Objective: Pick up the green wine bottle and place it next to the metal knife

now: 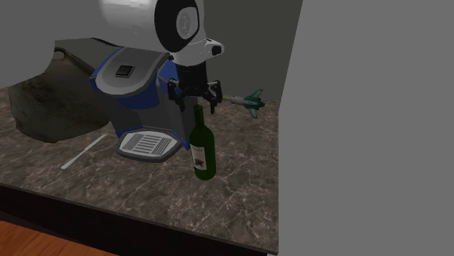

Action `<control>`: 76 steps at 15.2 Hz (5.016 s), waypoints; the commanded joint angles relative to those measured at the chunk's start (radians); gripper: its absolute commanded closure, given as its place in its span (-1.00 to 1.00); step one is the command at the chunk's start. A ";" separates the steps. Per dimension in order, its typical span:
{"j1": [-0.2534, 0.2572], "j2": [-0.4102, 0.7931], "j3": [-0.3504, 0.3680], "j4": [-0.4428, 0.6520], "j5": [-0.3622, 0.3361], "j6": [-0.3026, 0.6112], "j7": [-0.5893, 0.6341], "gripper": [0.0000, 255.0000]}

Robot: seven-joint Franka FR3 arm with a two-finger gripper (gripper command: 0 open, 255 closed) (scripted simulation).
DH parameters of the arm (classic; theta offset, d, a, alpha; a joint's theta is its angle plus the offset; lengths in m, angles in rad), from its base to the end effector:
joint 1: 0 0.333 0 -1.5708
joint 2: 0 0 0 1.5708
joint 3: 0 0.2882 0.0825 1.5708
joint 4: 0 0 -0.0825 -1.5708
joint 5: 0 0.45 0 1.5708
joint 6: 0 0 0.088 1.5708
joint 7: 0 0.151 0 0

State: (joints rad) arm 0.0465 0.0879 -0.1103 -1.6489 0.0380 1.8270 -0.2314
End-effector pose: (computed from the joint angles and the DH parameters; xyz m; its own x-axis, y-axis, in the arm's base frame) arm 0.6652 -0.0361 0.4778 0.9828 0.1588 0.0945 0.1601 -0.9871 -0.0063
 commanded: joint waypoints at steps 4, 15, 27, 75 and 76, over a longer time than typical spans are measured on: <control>0.001 0.005 0.001 -0.043 0.001 0.048 -0.001 -1.00; 0.001 0.006 0.001 -0.042 0.001 0.048 -0.001 1.00; 0.000 0.011 0.000 0.059 0.001 -0.047 0.001 1.00; 0.525 0.194 0.439 0.396 -0.186 -0.232 0.953 1.00; 0.546 0.223 0.445 0.438 -0.199 -0.246 0.975 1.00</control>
State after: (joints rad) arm 0.5710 0.2814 0.3274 -1.2517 -0.1473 1.5937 0.7182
